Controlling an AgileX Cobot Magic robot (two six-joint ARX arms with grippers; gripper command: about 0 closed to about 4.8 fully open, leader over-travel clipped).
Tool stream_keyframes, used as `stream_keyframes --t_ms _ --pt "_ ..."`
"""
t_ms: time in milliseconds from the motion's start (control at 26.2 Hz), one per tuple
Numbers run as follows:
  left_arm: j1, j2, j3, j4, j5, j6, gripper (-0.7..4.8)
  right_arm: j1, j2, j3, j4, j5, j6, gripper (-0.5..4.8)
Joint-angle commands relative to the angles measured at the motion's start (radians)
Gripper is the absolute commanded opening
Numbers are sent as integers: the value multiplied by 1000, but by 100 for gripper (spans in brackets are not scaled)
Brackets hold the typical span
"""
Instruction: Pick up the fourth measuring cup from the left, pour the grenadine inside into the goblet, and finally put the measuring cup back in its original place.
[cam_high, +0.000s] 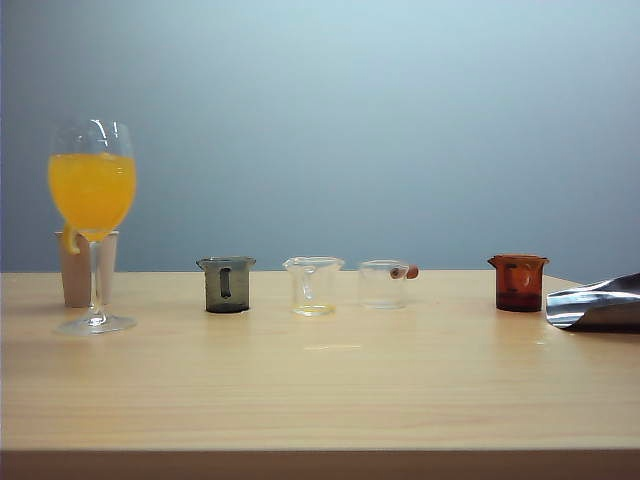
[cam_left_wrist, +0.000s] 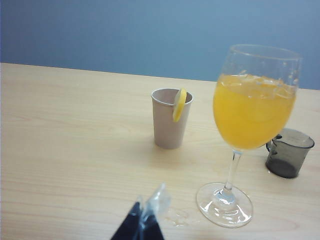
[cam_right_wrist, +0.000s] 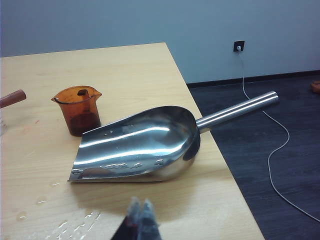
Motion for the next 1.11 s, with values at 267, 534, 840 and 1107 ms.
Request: stream_keyframes --t_ms 267,534,840,1107 --pt "0 0 2 -37 5 -1 -5 1 0 0 11 -30 -2 -8" --pt "-1 32 263 -100 92 -85 -5 1 2 201 5 -22 -1 -9" --pt "-2 262 468 -202 105 -7 -5 1 130 342 -64 -27 13 -9" --pt "-39 486 600 -163 161 -14 -5 1 372 440 -26 -26 15 -9"
